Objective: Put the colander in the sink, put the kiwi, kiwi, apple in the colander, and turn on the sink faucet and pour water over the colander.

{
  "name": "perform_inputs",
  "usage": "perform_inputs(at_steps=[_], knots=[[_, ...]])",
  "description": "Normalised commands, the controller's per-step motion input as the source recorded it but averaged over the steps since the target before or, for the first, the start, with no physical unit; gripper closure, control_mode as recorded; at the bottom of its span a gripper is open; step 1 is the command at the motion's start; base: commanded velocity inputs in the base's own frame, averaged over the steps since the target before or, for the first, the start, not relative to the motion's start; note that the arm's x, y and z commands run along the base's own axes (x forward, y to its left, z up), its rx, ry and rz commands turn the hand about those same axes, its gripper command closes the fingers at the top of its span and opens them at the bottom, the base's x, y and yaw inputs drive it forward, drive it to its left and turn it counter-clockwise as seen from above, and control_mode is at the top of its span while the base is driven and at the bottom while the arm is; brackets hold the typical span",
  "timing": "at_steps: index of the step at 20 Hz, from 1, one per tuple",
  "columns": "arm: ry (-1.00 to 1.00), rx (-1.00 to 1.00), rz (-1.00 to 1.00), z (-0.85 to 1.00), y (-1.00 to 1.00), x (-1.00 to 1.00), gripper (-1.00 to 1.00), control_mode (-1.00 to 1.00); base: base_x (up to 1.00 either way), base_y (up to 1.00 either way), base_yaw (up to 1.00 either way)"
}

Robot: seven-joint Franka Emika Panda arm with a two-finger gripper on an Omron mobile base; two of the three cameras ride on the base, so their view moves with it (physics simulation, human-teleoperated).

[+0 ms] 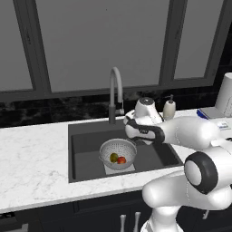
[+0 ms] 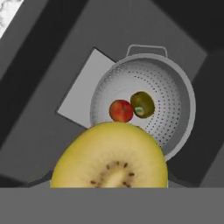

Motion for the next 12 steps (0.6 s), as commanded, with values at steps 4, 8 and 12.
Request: perform_inputs(at_steps=[4,8,12], knots=[[0.01,0.02,0.07,-0.52,0.28,0.29,1.0,-1.0,0.0,0.0,0.0],[0.01,0.04,0.1,-0.54,0.21,0.3,1.0,-1.0,0.0,0.0,0.0],[0.0,0.03,0.09,-0.54,0.24,0.26,1.0,-1.0,0.0,0.0,0.0]])
